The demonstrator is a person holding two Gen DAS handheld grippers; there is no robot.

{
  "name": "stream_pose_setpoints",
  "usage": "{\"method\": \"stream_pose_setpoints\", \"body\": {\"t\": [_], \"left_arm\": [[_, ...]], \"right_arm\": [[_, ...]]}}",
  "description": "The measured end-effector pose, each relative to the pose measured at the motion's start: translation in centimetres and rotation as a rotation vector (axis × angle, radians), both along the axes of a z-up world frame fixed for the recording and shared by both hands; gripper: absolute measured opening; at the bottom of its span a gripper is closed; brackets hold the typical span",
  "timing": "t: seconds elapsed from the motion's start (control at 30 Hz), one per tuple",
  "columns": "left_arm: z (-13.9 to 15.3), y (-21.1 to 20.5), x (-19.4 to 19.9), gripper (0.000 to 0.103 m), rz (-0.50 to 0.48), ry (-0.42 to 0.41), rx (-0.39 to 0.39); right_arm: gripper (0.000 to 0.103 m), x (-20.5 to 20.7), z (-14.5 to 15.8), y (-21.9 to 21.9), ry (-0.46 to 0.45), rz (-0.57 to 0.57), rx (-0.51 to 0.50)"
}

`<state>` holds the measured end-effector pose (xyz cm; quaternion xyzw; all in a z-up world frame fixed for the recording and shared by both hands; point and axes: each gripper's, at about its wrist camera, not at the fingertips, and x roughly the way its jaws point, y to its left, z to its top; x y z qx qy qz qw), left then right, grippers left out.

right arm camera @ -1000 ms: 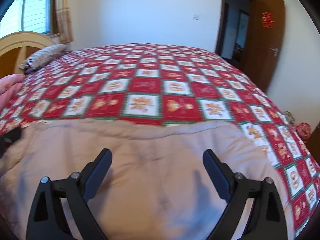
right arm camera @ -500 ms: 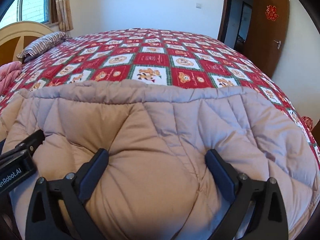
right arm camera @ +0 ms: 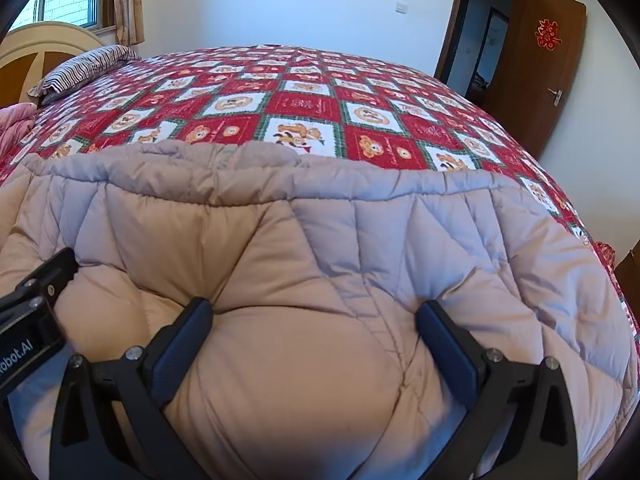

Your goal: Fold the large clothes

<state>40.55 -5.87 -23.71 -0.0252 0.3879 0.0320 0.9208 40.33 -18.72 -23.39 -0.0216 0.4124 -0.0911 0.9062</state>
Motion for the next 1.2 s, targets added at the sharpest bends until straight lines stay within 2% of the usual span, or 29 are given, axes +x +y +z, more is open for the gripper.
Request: {"method": "stream_pose_setpoints", "body": {"t": [0.4, 0.5, 0.57, 0.6, 0.67, 0.77, 0.83, 0.9, 0.97, 1.03, 1.2], "left_arm": [[0.1, -0.2, 0.3, 0.102, -0.007, 0.026, 0.009], [1.2, 0.2, -0.1, 0.102, -0.054, 0.076, -0.004], [3.1, 1.0, -1.8, 0.102, -0.09, 0.053, -0.015], [3.9, 1.5, -2.5, 0.102, -0.1, 0.035, -0.005], [5.5, 3.2, -4.7, 0.102, -0.107, -0.02, 0.073], [5.5, 7.0, -7.1, 0.102, -0.039, -0.046, 0.13], [4.6, 9.3, -8.4, 0.102, 0.009, -0.038, 0.102], [2.9, 11.1, -9.2, 0.102, 0.037, 0.001, 0.043], [1.2, 11.9, -9.5, 0.102, 0.049, 0.039, -0.008], [0.2, 12.2, -10.3, 0.102, 0.056, 0.026, -0.061], [-0.2, 12.1, -11.2, 0.102, 0.07, -0.014, -0.07]], "right_arm": [[0.103, 0.2, -0.1, 0.2, 0.012, 0.002, -0.02], [0.103, 0.2, -0.1, 0.1, 0.01, 0.003, -0.017], [0.103, 0.3, -0.1, 0.2, 0.011, 0.004, -0.016], [0.103, 0.3, -0.1, 0.2, 0.011, 0.004, -0.017], [0.103, 0.2, 0.1, 0.2, 0.013, 0.007, -0.019], [0.103, -1.5, 1.7, 0.3, 0.015, 0.018, 0.004], [0.103, -3.5, 2.8, 0.9, -0.006, 0.028, 0.003], [0.103, -5.5, 3.0, 1.6, -0.02, 0.029, -0.013], [0.103, -6.9, 1.8, 1.8, -0.012, 0.019, -0.017], [0.103, -7.5, 1.0, 2.0, -0.048, 0.017, -0.029], [0.103, -7.2, 0.2, 2.7, -0.055, 0.032, -0.076]]}}
